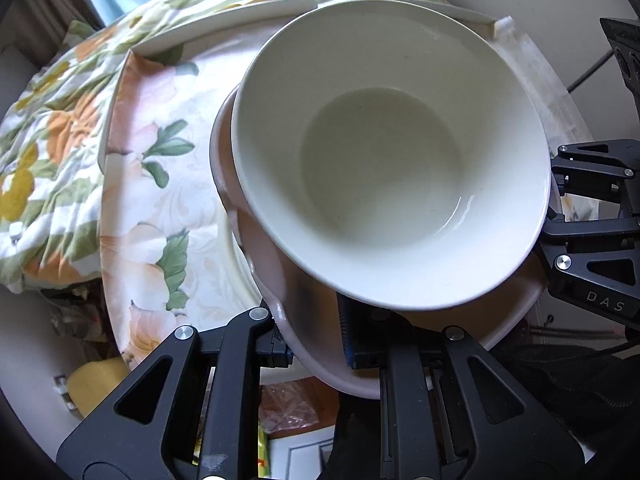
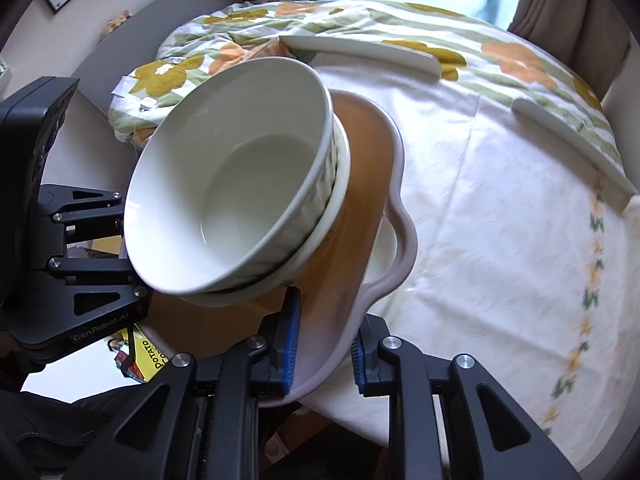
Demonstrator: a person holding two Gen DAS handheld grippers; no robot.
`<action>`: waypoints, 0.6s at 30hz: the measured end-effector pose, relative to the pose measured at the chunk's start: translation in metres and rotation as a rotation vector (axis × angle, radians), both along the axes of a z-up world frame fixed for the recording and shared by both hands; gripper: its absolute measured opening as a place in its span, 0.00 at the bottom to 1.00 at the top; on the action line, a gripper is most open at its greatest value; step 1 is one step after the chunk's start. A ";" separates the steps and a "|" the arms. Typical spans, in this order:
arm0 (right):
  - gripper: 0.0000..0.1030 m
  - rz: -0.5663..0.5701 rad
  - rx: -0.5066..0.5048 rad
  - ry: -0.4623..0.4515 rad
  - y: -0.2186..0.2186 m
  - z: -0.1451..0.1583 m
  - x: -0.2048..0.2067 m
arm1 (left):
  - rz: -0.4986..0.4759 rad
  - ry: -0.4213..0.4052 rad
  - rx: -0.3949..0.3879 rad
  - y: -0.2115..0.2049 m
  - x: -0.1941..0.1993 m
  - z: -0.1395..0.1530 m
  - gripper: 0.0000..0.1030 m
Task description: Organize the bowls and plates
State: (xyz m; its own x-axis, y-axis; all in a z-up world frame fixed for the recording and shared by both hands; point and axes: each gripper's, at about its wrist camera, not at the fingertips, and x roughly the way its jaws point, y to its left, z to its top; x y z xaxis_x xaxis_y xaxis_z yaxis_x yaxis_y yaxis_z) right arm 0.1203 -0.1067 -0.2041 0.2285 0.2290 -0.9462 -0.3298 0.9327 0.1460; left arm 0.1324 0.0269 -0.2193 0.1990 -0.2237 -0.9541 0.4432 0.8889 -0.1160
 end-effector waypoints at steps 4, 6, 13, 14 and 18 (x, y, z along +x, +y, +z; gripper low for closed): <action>0.20 -0.030 -0.015 0.002 0.006 -0.009 -0.001 | -0.027 0.008 -0.016 0.008 0.006 -0.014 0.14; 0.20 -0.044 -0.025 -0.006 0.007 -0.011 -0.002 | -0.039 0.005 -0.022 0.010 0.008 -0.017 0.14; 0.20 -0.085 -0.026 -0.020 0.002 -0.019 -0.004 | -0.066 -0.007 -0.021 0.005 0.010 -0.024 0.13; 0.20 -0.088 -0.023 -0.021 0.002 -0.020 -0.004 | -0.067 -0.006 -0.020 0.006 0.011 -0.025 0.13; 0.20 -0.114 -0.004 -0.017 0.000 -0.023 -0.008 | -0.068 -0.018 -0.024 0.007 0.012 -0.024 0.13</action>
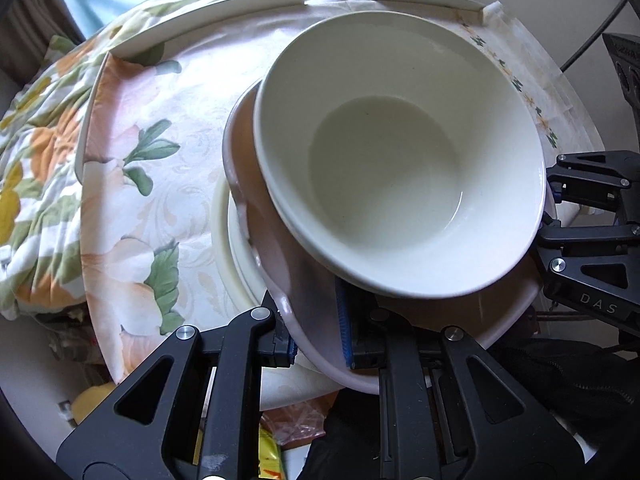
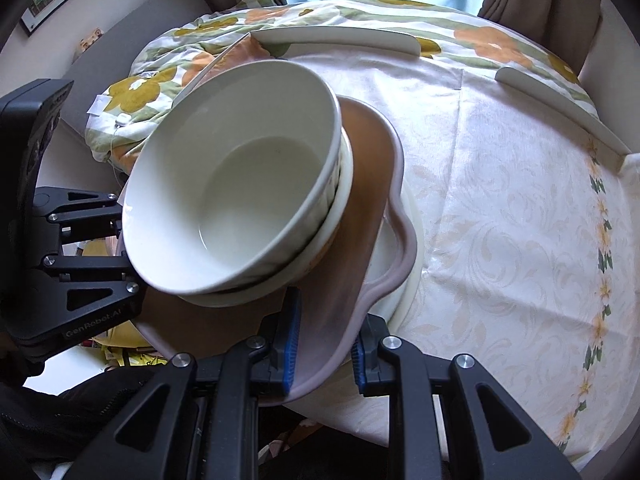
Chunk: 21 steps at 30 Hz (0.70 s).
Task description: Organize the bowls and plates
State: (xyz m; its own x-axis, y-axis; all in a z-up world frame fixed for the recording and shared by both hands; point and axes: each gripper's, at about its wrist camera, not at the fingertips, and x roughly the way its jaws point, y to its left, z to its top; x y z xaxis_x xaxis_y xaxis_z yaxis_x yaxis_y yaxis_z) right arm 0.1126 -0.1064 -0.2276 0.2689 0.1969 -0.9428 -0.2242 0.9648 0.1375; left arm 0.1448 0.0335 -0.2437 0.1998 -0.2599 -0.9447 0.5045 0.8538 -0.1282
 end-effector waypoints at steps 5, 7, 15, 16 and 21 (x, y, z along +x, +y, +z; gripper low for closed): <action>0.20 -0.011 0.001 0.002 0.001 0.000 -0.001 | 0.006 0.000 0.021 -0.002 0.001 -0.001 0.13; 0.20 -0.006 -0.008 0.012 0.002 0.000 0.001 | 0.004 -0.002 0.041 -0.004 0.001 0.000 0.13; 0.20 -0.028 0.001 0.086 -0.001 0.003 0.009 | -0.014 0.093 0.082 -0.010 0.008 -0.002 0.15; 0.20 -0.027 -0.004 0.094 -0.001 0.004 0.009 | -0.017 0.114 0.083 -0.010 0.009 -0.002 0.15; 0.24 -0.058 -0.018 0.121 -0.005 0.012 0.012 | -0.037 0.205 0.043 -0.014 0.009 0.001 0.40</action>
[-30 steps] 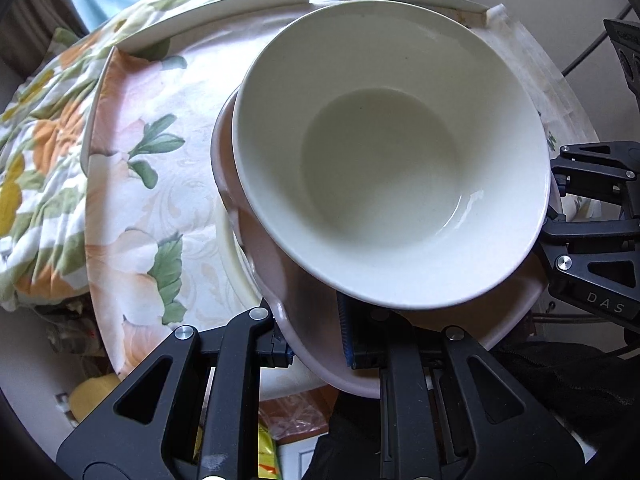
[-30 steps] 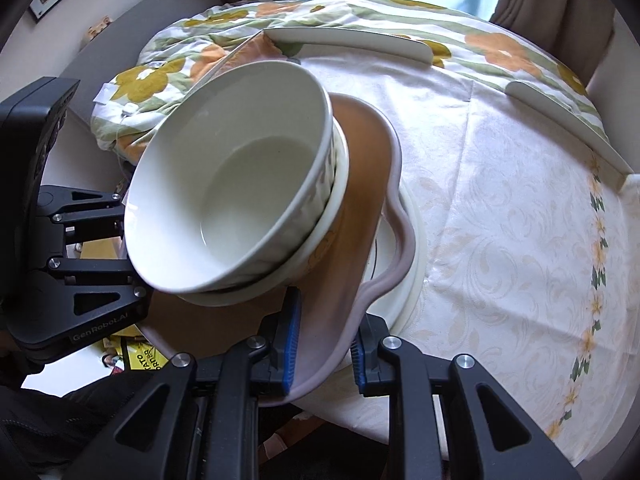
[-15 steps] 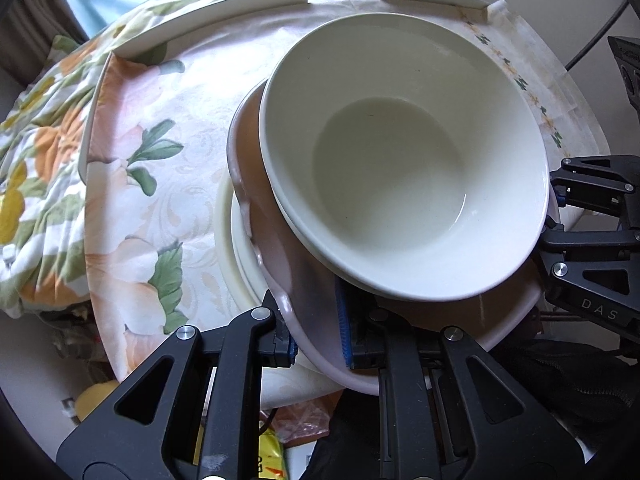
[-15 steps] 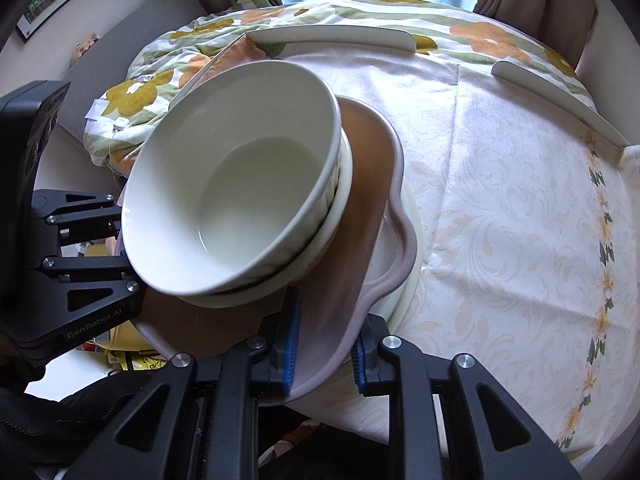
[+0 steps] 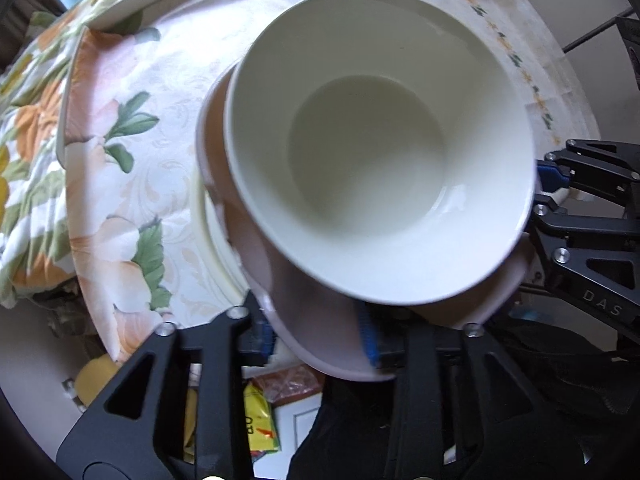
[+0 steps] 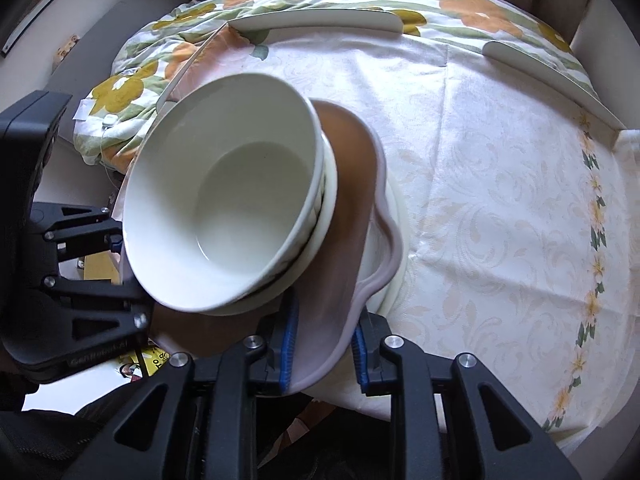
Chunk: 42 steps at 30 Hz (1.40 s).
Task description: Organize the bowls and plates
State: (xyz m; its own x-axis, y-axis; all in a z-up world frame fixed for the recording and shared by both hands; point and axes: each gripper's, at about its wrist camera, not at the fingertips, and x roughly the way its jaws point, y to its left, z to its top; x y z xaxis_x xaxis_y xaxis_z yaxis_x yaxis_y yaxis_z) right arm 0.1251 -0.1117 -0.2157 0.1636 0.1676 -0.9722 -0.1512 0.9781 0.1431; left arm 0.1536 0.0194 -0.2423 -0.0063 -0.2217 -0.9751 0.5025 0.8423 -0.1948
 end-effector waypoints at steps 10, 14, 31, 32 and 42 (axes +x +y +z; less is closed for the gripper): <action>0.38 -0.052 -0.009 0.030 -0.006 0.012 -0.003 | -0.031 -0.034 0.022 -0.002 -0.006 0.018 0.81; 0.38 -0.057 -0.010 0.017 -0.007 0.017 -0.009 | -0.004 -0.051 0.009 0.003 -0.010 0.025 0.81; 0.56 -0.141 -0.043 -0.526 -0.042 0.213 -0.126 | 0.347 -0.631 -0.186 0.031 -0.123 0.223 0.87; 0.76 -0.164 -0.052 -0.572 -0.044 0.226 -0.135 | 0.370 -0.677 -0.205 0.032 -0.132 0.237 0.96; 0.98 -0.270 -0.123 -0.775 -0.054 0.267 -0.191 | 0.440 -0.883 -0.255 0.036 -0.196 0.285 1.00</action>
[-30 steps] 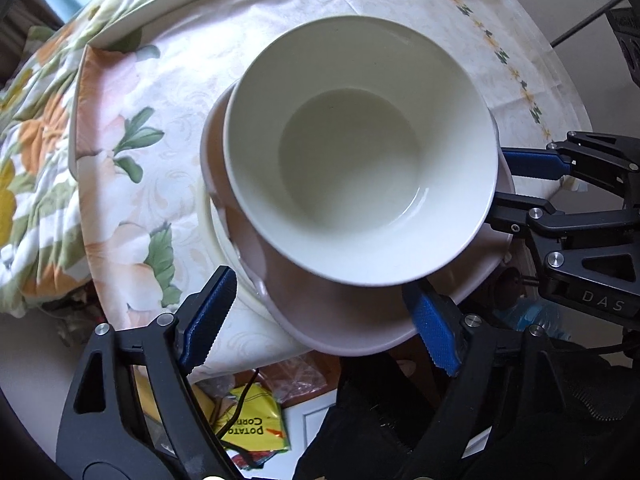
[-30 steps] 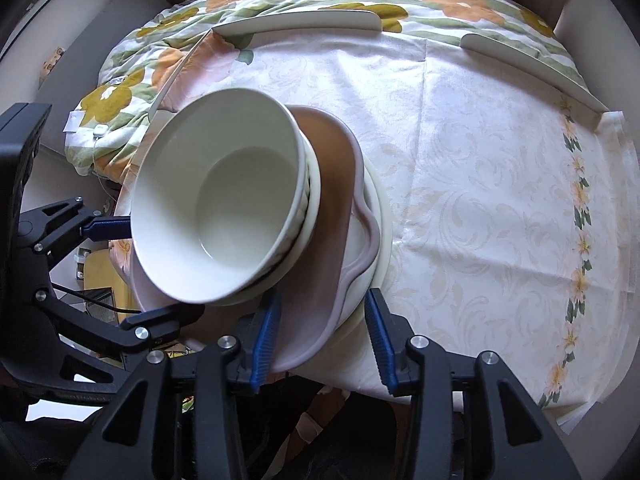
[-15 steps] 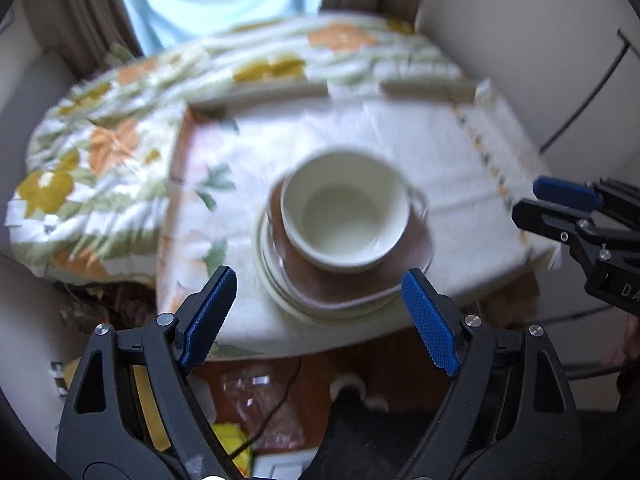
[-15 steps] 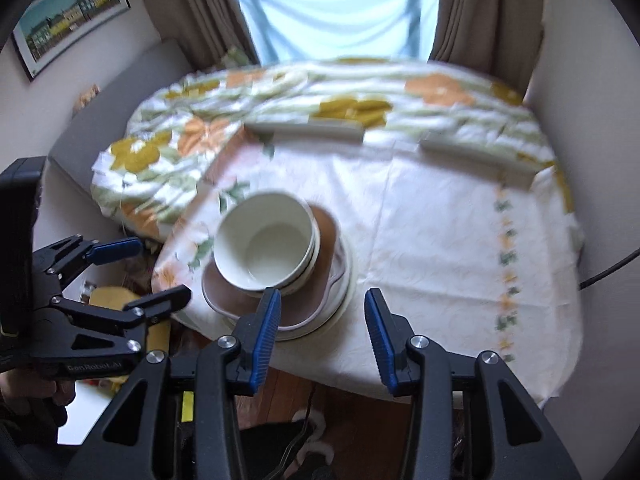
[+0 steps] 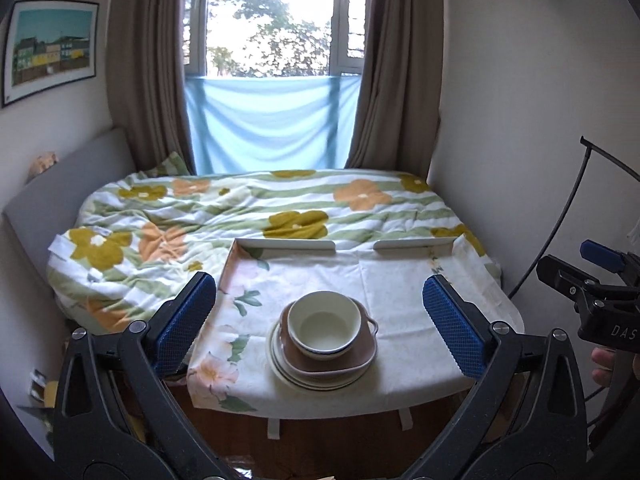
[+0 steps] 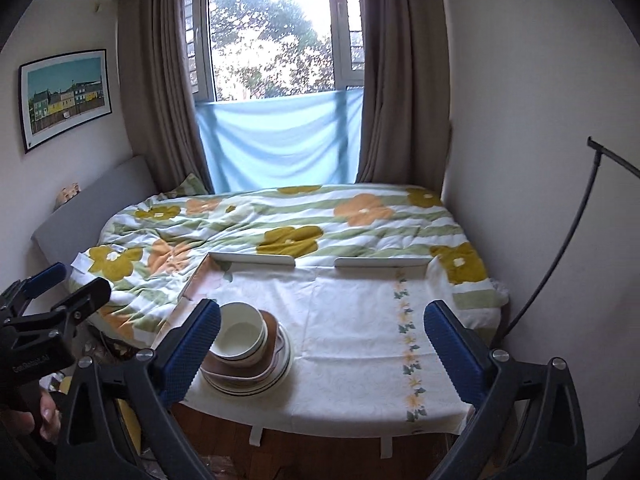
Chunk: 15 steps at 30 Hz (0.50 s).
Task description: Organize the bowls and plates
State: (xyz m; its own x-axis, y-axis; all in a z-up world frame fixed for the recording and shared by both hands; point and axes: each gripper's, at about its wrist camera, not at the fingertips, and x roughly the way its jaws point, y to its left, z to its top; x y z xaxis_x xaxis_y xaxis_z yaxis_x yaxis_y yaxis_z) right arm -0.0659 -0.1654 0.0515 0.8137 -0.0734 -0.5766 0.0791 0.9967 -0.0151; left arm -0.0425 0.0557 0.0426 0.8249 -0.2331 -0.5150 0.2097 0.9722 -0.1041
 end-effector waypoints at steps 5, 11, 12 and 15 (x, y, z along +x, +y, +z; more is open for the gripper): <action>0.98 0.002 -0.007 -0.014 0.002 0.001 -0.012 | 0.013 -0.027 0.022 -0.003 -0.019 0.002 1.00; 0.98 -0.002 -0.008 -0.028 0.003 0.003 -0.020 | 0.013 -0.044 0.031 -0.003 -0.034 0.004 1.00; 0.98 0.000 -0.009 -0.027 0.003 0.002 -0.020 | 0.016 -0.049 0.033 -0.003 -0.035 0.004 1.00; 0.98 -0.005 -0.010 -0.032 0.002 0.003 -0.021 | 0.016 -0.057 0.037 -0.002 -0.036 0.006 1.00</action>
State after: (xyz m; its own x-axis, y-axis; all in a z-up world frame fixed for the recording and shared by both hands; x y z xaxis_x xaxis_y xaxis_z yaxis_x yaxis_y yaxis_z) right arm -0.0874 -0.1630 0.0550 0.8313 -0.0828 -0.5497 0.0845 0.9962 -0.0223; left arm -0.0789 0.0533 0.0485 0.8563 -0.2019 -0.4754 0.1991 0.9783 -0.0568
